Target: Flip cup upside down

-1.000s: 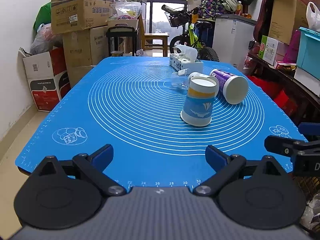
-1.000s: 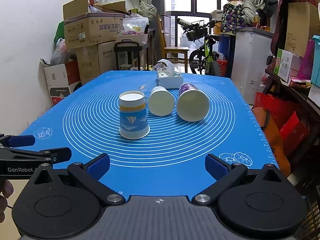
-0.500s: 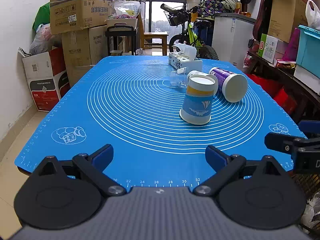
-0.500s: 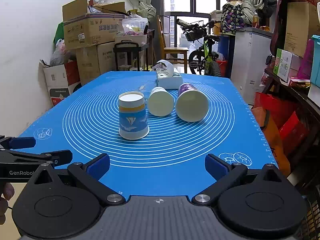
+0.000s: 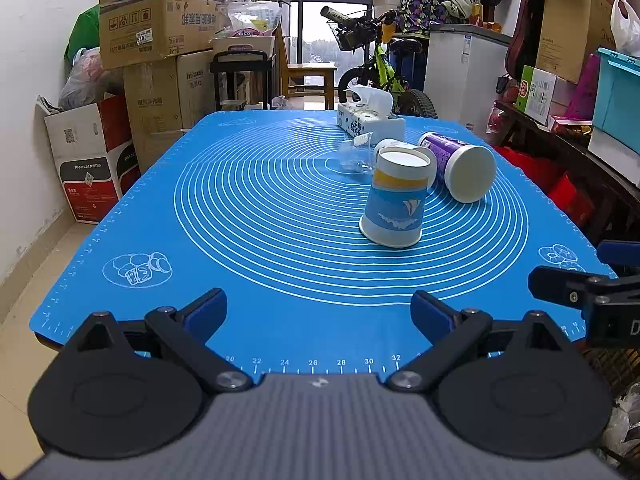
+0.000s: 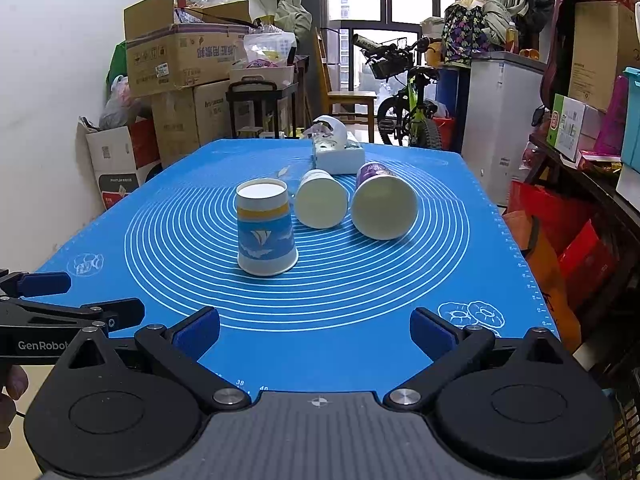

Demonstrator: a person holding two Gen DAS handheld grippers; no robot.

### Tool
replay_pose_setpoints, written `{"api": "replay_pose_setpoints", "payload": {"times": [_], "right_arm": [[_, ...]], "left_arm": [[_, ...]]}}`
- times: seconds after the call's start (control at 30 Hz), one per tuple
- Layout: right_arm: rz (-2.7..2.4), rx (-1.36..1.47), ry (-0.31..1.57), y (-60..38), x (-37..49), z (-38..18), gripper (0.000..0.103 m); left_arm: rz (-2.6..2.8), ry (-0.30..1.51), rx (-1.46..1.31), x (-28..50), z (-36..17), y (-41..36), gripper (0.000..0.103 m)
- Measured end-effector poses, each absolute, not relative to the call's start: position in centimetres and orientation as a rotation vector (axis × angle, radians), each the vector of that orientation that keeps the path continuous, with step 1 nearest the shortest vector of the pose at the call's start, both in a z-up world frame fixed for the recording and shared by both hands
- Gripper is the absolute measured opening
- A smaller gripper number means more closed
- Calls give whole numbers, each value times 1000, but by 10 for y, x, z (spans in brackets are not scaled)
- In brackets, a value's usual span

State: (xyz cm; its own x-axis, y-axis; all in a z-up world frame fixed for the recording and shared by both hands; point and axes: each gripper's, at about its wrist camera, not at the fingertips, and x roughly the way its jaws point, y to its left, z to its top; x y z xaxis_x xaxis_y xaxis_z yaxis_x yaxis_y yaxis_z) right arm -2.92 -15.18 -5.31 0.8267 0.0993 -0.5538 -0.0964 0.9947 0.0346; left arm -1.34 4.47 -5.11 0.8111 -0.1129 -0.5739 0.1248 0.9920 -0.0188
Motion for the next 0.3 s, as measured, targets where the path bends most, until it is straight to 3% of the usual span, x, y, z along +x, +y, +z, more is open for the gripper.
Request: {"api": "replay_pose_setpoints", "payload": {"times": [0.3], "right_arm": [[100,6,595,-150,-26,-56,101]], "left_arm": [[-127,613,20,-13,-51,44,97]]}}
